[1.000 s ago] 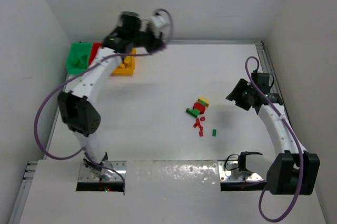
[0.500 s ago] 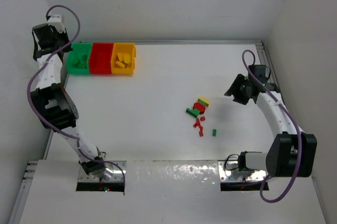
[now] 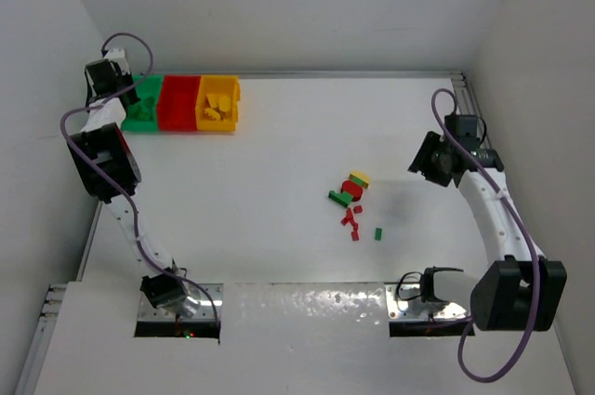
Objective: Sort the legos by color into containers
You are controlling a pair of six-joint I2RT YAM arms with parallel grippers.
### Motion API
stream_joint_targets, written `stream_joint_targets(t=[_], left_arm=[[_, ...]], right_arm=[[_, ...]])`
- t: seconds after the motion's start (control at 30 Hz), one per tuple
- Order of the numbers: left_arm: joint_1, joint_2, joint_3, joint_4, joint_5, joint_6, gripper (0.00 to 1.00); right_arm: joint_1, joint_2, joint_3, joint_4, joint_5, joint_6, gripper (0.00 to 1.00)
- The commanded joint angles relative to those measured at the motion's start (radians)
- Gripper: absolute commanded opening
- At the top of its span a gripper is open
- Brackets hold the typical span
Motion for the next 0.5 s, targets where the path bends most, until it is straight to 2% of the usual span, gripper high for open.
stream_joint_targets(t=[0.0,0.13,0.17,0.23,0.33,0.47], left_arm=[[-0.004,0.020,0.074,0.089,-0.037,-0.016,0.00],[-0.004,0.063,0.069,0.126,-0.002,-0.013,0.02],[-0.004,0.069,0.069,0.124,0.018,-0.012,0.15],[-0.004,0.066,0.056,0.126,0.071,-0.006,0.34],[-0.004,0.046,0.028,0.147,0.110,0.010,0.53],[-0.005,0.000,0.049,0.126,0.137,-0.004,0.63]], right_arm=[[0.011,-0.063,0.021,-0.022,0.031,-0.014,0.51],[0.012,-0.082,0.035,-0.070,0.056,-0.011,0.51],[0.014,-0.085,0.038,-0.082,0.059,-0.008,0.51],[0.014,-0.097,0.045,-0.087,0.062,-0.005,0.51],[0.014,-0.106,0.058,-0.091,0.060,-0.002,0.52],[0.015,-0.117,0.056,-0.097,0.051,-0.005,0.52]])
